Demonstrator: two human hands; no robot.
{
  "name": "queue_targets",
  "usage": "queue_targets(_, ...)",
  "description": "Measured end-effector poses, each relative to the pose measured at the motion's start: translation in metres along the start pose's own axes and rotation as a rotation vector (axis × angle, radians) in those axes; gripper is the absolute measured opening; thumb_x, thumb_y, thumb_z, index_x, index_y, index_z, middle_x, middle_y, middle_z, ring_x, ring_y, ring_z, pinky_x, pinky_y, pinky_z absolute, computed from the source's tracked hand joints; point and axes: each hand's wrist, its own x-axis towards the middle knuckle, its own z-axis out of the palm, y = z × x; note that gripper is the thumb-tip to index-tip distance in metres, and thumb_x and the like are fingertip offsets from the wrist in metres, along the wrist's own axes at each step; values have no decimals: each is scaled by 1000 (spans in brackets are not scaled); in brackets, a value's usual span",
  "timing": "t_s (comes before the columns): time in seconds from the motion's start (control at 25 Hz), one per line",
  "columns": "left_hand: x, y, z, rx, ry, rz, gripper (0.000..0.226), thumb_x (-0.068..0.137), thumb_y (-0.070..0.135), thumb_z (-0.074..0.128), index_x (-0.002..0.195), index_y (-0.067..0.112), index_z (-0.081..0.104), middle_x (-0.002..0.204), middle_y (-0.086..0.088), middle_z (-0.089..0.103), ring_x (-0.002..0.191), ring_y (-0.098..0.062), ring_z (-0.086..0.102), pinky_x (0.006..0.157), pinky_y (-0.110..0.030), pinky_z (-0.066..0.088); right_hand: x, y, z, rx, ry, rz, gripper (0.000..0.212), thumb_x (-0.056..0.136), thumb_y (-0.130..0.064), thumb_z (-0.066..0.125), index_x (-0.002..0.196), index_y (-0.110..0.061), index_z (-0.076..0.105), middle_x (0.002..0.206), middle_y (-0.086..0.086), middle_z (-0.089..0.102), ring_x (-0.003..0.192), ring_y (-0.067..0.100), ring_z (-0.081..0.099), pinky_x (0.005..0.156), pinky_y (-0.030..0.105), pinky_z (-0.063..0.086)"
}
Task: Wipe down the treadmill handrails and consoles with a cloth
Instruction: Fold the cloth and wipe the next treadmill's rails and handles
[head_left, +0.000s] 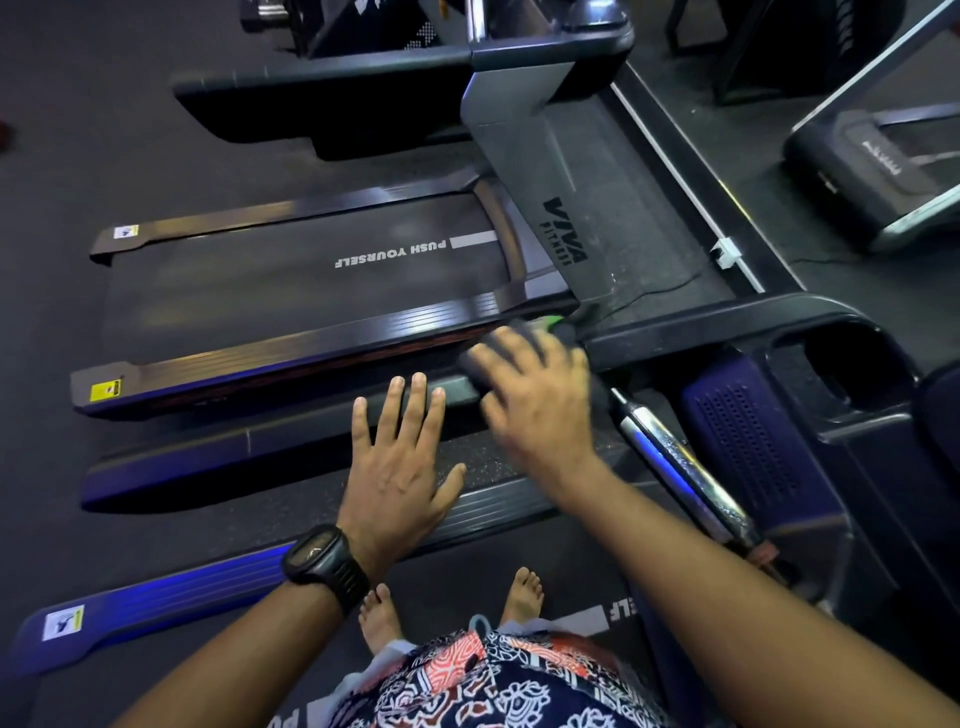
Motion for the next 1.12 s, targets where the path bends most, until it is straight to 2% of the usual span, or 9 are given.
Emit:
queue_targets(0.08,2,2,1,-9,2,12,81,86,56,41,151,8,34,161,-15,24,149,-33,20,117,-62,14,0,11,4,21,-36,-213,49,85,-40,52,134,-34,59,143,-3,55,127,31,50,99,55,41)
queue_targets(0.24,3,5,-1,-14,23,1,80,87,55,41,152,10,33,161,-13,25,149,-32,22,118,-60,15,16,13,-2,18,56,330,44,82,-37,57,125,-32,65,137,-5,60,124,30,52,98,56,42)
queue_targets(0.32,2,3,0,-13,18,-7,80,86,55,42,152,10,33,162,-13,24,149,-31,21,118,-60,15,-4,-4,4,7,25,-58,47,83,-37,57,129,-32,62,141,-4,56,128,31,49,100,58,40)
queue_targets(0.4,3,4,0,-7,13,1,80,87,55,43,152,9,33,162,-13,24,149,-32,21,118,-61,16,3,25,5,15,16,-152,47,83,-38,56,129,-33,63,139,-5,58,123,31,53,96,54,43)
queue_targets(0.52,5,8,-1,8,11,1,80,87,55,43,152,9,33,161,-14,24,149,-32,21,117,-60,16,17,39,-4,16,98,336,44,80,-37,58,123,-33,66,135,-6,61,120,31,55,95,54,44)
queue_targets(0.68,8,13,-1,-1,10,21,79,87,55,42,151,8,34,161,-14,25,149,-33,22,119,-58,17,-2,25,5,-19,5,-207,49,83,-37,52,130,-33,62,140,-3,58,126,32,51,98,56,41)
queue_targets(0.84,14,23,-3,-4,13,15,79,88,55,39,152,8,32,161,-14,25,149,-33,22,118,-58,17,22,45,-6,-47,44,323,43,82,-38,55,123,-33,66,135,-6,61,122,31,53,96,56,43)
queue_targets(0.96,17,25,-1,-9,9,31,80,88,55,39,152,8,32,161,-15,24,149,-32,22,118,-59,17,3,40,0,-108,-20,-155,49,84,-40,50,131,-33,61,140,-4,57,126,32,50,99,59,41)
queue_targets(1.12,21,30,-2,-5,9,34,80,88,55,40,152,8,32,161,-14,24,149,-32,21,118,-58,17,20,67,-11,-37,27,307,47,81,-38,56,128,-33,63,138,-6,59,124,32,52,98,58,42)
